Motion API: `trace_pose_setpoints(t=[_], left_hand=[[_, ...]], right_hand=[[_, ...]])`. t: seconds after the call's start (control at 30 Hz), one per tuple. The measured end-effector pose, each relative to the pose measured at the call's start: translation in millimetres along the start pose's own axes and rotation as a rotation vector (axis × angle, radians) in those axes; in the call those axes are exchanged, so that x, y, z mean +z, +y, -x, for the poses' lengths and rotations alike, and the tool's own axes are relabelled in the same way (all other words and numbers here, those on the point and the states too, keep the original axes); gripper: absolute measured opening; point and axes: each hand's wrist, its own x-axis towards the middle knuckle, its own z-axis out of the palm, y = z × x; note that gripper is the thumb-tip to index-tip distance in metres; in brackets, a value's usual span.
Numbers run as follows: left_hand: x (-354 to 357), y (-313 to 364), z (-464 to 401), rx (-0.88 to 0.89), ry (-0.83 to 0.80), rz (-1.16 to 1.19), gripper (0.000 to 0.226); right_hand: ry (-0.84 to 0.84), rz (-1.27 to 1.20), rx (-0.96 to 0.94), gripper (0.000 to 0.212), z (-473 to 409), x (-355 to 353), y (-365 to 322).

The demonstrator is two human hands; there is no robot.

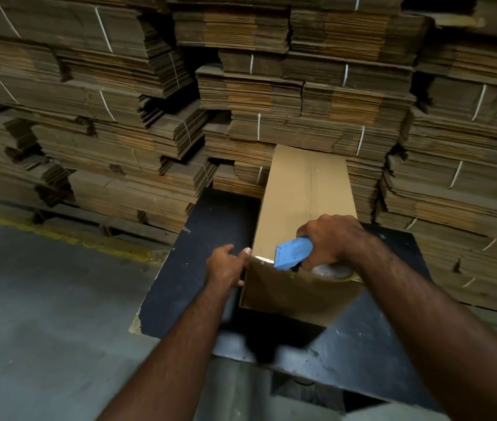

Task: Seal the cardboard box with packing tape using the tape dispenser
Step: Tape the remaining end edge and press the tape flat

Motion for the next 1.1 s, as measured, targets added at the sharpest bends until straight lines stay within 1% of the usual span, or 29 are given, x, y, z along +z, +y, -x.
trace_pose_setpoints(t=[0.03,0.1,0.13,0.17,0.2,0.27,0.3,0.33,0.37,0.43,0.47,0.5,0.53,0.57,0.6,0.63,0.67,0.7,0.83,0.93,1.03,1.1], left_hand=[[-1,0,-2,0.032,0.006,-0.149,0.054],[-3,-2,-2,0.128,0.026,-0.515,0.049],[-4,-3,0,0.161,0.034,-0.595,0.045],[-5,-5,1,0.209,0.038,-0.596,0.043],[-6,-7,3,0.291,0.037,-0.558,0.045],[-5,-9,9,0.481,-0.024,-0.520,0.059],[-2,-10,14,0.524,-0.078,-0.534,0.065],[2,-11,19,0.515,-0.126,-0.559,0.070],[6,-15,23,0.464,-0.160,-0.590,0.070],[7,-21,26,0.366,-0.165,-0.683,0.056],[5,-26,28,0.353,-0.153,-0.709,0.050],[3,-30,30,0.367,-0.124,-0.696,0.050],[1,-33,31,0.423,-0.079,-0.656,0.055],[1,-32,34,0.534,-0.029,-0.615,0.061],[1,-31,37,0.682,0.007,-0.589,0.064],[5,-28,39,0.810,0.020,-0.610,0.065],[9,-24,40,0.897,0.027,-0.670,0.066],[14,-21,39,0.934,0.039,-0.735,0.067],[22,-17,35,0.941,0.082,-0.918,0.066],[17,-15,30,0.990,0.101,-1.007,0.055],[15,-6,23,0.958,0.120,-1.053,0.048],[14,-4,22,0.940,0.103,-1.064,0.057]], right_hand=[[0.001,-0.003,0.006,0.059,0,1,0],[0.002,-0.011,0.016,0.059,0,2,-2],[0.003,-0.014,0.018,0.059,1,2,-2],[0.008,-0.015,0.019,0.059,1,3,-2],[0.015,-0.012,0.020,0.059,2,4,-2],[0.020,-0.010,0.025,0.058,3,5,-3],[0.021,-0.010,0.027,0.058,4,4,-3],[0.024,-0.008,0.027,0.058,4,3,-3],[0.028,-0.005,0.026,0.058,4,3,-3],[0.031,0.000,0.026,0.059,4,2,-3],[0.025,0.000,0.025,0.059,4,2,-3],[0.020,0.003,0.021,0.060,4,3,-3],[0.020,0.010,0.015,0.060,4,4,-2],[0.020,0.014,0.009,0.059,3,4,-2],[0.016,0.012,0.005,0.059,4,3,-1],[0.011,0.009,0.000,0.059,4,1,-1],[0.007,0.010,-0.005,0.059,4,0,0],[0.000,0.012,-0.011,0.061,4,0,0],[-0.037,-0.045,-0.059,0.072,1,2,8],[-0.079,-0.126,-0.113,0.068,1,-1,23],[-0.012,-0.168,-0.160,0.065,-3,-1,28],[0.041,-0.171,-0.204,0.066,-2,3,30]])
